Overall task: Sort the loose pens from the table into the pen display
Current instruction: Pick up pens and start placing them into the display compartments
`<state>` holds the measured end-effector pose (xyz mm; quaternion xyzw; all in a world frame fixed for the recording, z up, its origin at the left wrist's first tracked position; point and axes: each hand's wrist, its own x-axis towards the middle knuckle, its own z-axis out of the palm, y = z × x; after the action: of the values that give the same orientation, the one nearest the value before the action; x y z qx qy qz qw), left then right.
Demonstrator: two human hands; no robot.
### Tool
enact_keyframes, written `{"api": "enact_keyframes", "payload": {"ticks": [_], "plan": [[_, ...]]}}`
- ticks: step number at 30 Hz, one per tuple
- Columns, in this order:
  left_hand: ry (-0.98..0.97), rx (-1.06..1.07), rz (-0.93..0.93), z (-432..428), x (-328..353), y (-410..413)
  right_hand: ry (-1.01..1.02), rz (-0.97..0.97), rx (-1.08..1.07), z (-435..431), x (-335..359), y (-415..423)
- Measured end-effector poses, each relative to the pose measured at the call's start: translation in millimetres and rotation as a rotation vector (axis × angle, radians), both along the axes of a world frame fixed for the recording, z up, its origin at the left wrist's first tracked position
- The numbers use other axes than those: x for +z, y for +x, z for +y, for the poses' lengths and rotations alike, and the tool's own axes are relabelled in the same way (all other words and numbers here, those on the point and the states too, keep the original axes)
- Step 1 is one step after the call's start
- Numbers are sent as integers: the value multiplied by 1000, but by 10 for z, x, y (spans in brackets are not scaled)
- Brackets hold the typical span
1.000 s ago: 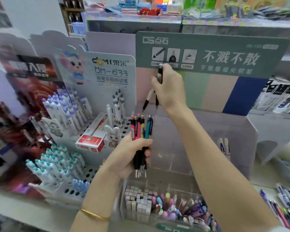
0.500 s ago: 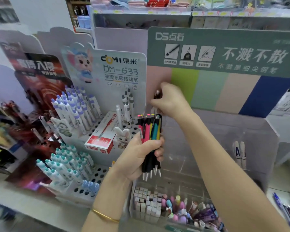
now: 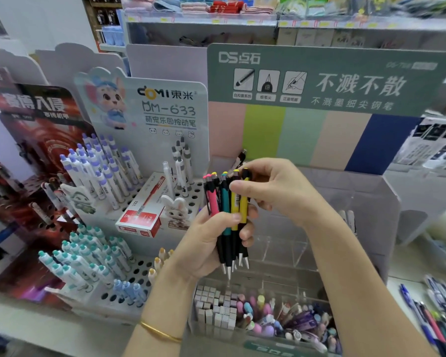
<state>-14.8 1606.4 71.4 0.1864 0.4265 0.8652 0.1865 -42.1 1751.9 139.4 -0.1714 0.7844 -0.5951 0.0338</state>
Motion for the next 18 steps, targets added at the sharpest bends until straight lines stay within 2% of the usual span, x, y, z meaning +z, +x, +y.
{"api": "enact_keyframes", "payload": {"ticks": [6,12,16,18], "plan": [[-96,76,-10,12,64,67,-171,-24,-31,67,-52,61],[-23,122,-129,-4,122,50,-227,42,-114,129,-59,34],[-100,213,-178,-38,104,28,-367,174,-333,280,41,-30],[-114,217,-162,-58,59,29,-375,308,-487,367,119,-69]]}}
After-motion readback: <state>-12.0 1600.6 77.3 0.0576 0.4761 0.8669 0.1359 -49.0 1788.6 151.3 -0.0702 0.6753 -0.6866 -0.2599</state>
